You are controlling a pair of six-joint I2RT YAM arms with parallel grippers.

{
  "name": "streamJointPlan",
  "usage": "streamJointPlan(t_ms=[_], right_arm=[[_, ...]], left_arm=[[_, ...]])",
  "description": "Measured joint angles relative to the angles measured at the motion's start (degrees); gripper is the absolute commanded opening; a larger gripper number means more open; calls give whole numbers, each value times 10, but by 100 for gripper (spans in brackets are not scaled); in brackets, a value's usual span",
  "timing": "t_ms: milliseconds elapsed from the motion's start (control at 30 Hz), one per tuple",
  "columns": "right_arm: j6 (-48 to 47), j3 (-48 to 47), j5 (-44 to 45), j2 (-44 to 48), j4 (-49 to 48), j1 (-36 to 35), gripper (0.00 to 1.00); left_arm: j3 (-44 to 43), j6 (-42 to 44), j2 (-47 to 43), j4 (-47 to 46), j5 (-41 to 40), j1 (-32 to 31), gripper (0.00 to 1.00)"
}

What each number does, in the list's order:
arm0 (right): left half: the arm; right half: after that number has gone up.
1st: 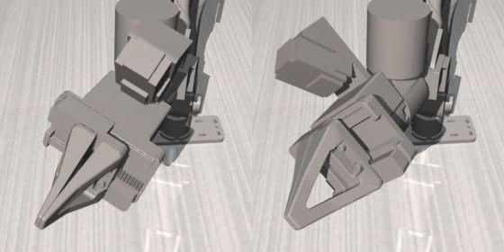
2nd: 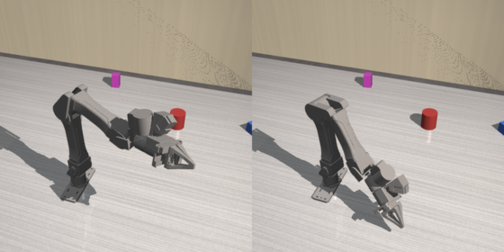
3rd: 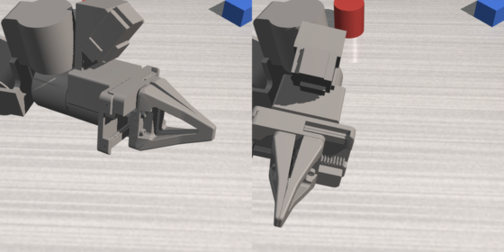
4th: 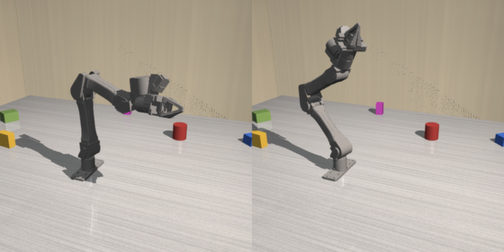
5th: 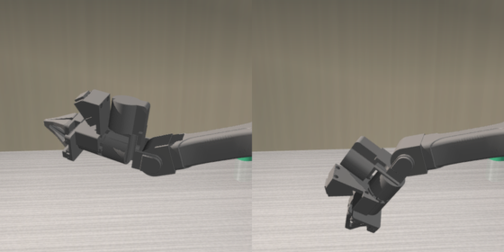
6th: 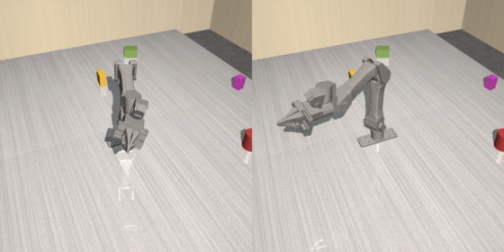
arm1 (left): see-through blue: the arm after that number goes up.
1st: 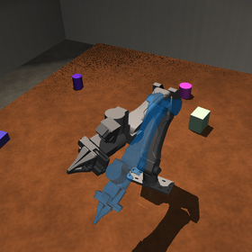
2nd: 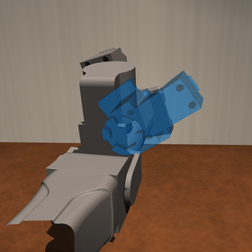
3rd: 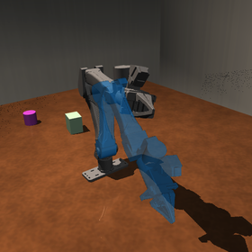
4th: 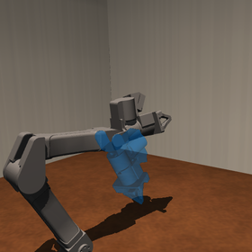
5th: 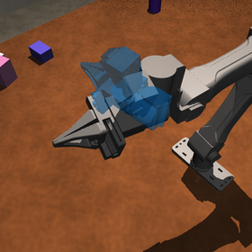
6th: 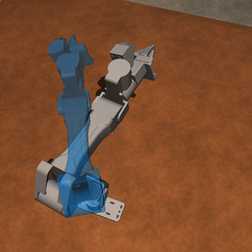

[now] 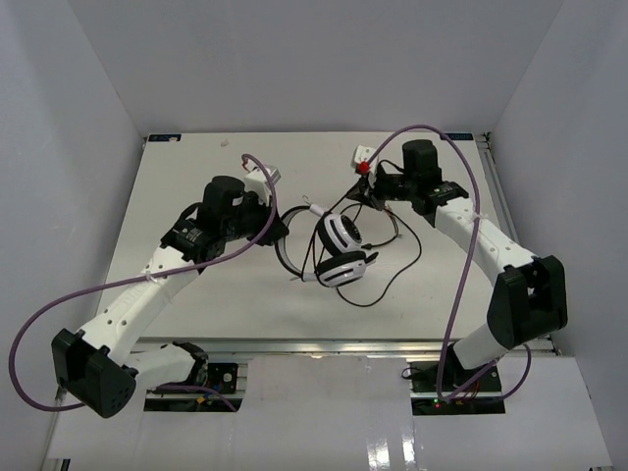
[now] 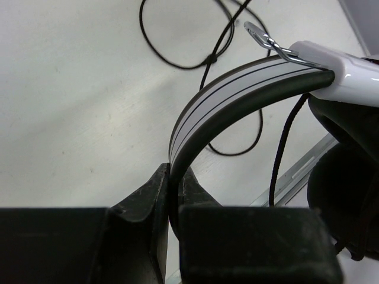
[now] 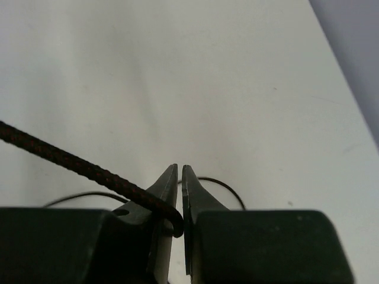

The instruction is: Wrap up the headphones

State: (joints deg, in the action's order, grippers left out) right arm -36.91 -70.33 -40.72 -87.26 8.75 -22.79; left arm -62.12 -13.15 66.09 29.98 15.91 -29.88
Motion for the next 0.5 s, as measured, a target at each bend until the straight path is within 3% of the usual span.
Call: streamJointPlan(t_ms=[233, 500], right_arm=[[270, 107, -216, -17, -245, 16, 16], [528, 119, -285, -86, -529, -12, 22]], left_arm=[[-145, -37, 11, 16, 1, -5, 0], [-301, -91, 57, 38, 8, -26, 0]])
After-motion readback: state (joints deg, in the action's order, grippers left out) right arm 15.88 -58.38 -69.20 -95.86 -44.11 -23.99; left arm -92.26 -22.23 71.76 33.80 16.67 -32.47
